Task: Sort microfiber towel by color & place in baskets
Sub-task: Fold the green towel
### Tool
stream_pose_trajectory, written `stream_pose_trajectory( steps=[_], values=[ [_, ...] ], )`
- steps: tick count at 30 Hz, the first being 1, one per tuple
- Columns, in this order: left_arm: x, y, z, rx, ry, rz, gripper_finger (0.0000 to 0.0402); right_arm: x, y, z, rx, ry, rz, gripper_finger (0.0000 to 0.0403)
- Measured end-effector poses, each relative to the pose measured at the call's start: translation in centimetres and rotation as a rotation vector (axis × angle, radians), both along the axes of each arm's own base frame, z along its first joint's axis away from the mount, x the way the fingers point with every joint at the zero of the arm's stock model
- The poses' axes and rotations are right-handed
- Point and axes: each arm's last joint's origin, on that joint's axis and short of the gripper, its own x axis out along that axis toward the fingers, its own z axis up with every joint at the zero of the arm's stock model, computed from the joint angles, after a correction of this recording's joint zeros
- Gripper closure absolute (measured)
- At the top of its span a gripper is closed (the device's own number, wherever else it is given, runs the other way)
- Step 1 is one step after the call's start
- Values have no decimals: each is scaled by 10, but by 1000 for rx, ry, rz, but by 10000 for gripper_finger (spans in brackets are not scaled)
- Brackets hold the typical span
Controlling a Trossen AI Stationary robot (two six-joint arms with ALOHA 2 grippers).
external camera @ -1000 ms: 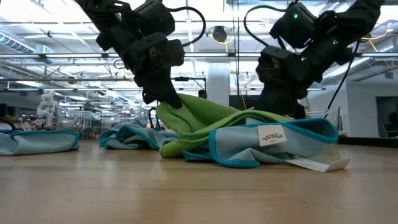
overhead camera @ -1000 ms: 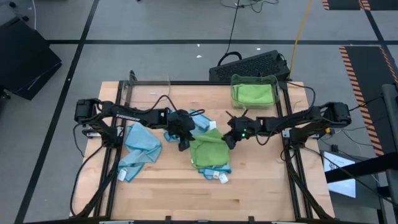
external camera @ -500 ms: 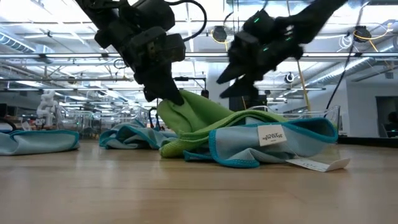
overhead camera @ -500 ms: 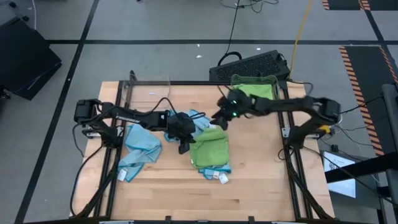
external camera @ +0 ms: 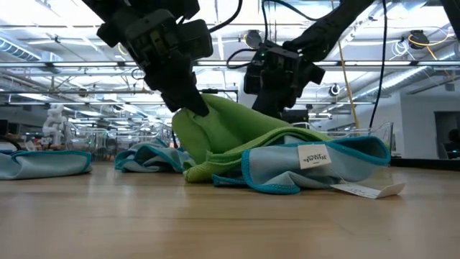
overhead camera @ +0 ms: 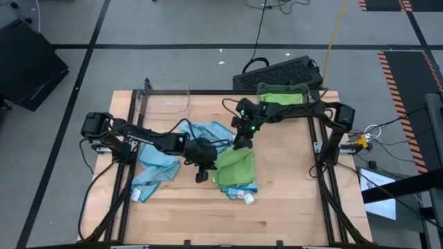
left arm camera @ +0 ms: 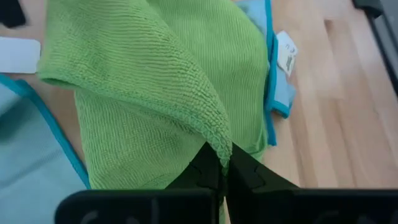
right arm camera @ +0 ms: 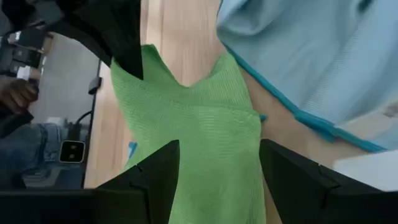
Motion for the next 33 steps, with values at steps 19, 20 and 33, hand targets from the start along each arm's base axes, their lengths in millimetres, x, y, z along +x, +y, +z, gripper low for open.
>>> stream_pose_trajectory(
  steps=[19, 20, 33],
  values=[
    [0, -6, 0, 16, -6, -14, 395, 26, 2, -42, 276, 48, -50, 139],
    [0, -6, 0, 16, -6, -14, 394, 26, 3, -44, 276, 46, -47, 141],
    [-1, -6, 0, 20, 1, 1, 395, 32, 4, -39, 231, -97, 50, 262]
  ],
)
